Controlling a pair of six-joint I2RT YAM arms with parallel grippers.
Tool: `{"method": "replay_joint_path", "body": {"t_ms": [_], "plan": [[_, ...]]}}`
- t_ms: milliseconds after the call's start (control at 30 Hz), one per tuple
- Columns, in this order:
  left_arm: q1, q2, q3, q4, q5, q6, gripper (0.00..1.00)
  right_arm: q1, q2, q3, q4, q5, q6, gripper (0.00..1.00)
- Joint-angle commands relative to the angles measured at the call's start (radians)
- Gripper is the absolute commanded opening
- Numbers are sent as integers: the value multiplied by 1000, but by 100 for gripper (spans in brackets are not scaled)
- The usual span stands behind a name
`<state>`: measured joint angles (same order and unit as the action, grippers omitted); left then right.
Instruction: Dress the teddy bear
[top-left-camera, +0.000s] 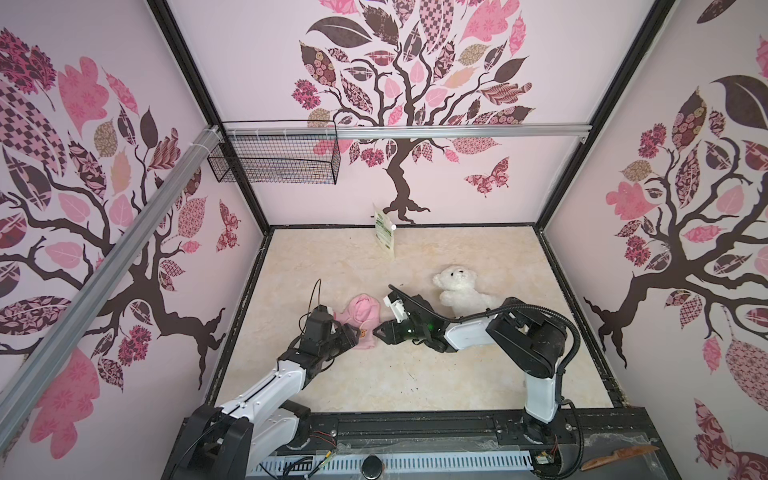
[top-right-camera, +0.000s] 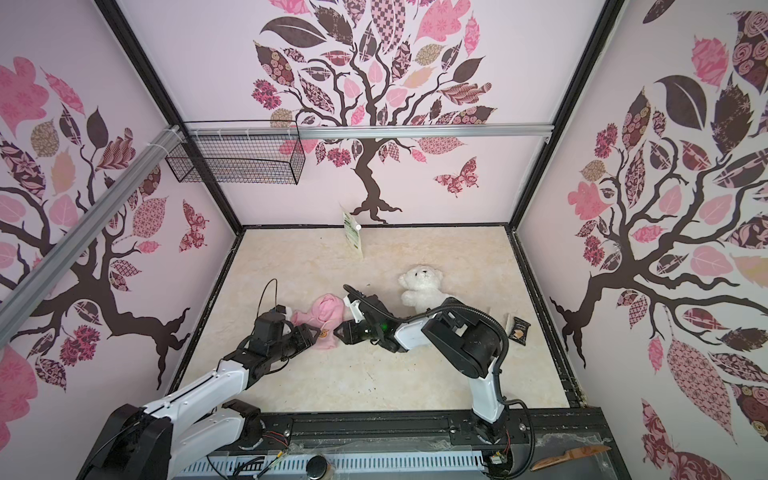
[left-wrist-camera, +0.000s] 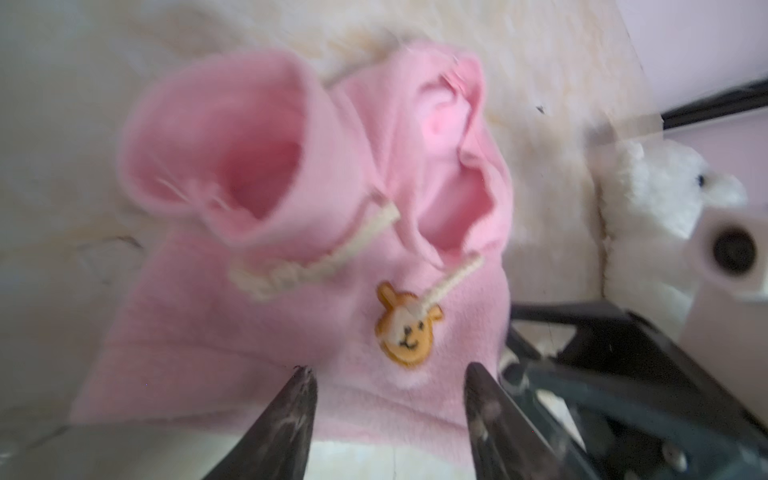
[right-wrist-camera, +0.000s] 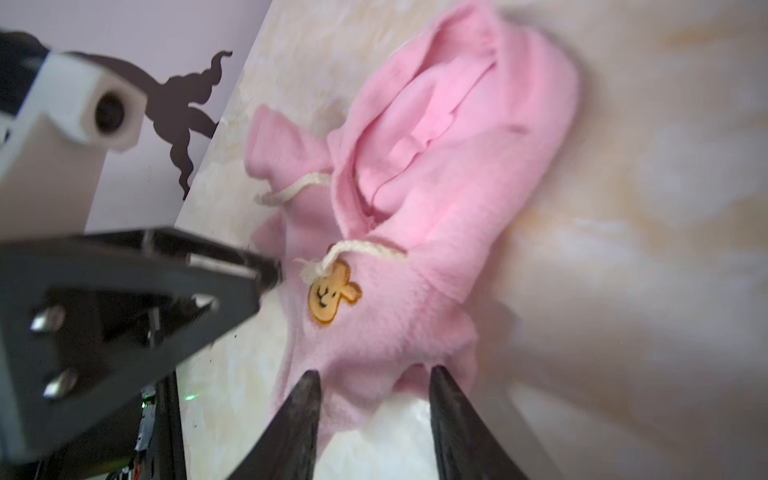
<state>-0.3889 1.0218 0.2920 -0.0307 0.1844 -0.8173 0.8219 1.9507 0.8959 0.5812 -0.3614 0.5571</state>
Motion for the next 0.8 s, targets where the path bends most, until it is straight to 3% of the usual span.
{"method": "replay_joint_path", "body": {"t_ms": [0, 167, 367, 433, 767], "plan": [[-90, -16, -42, 35, -13, -75, 59, -67, 40, 61, -12, -34, -21, 46], [-198, 73, 37, 51, 83, -36, 59, -176, -28, 63, -68, -50, -56, 47], [-245, 25, 126, -119, -167, 120, 59, -189, -208, -68, -140, -2, -117, 51], [-243, 42, 144, -116, -201, 139, 58, -189, -258, -131, -129, 13, -111, 52], [-248, 296, 255, 45, -59, 123, 56, -188, -387, -265, -153, 92, -137, 57]]}}
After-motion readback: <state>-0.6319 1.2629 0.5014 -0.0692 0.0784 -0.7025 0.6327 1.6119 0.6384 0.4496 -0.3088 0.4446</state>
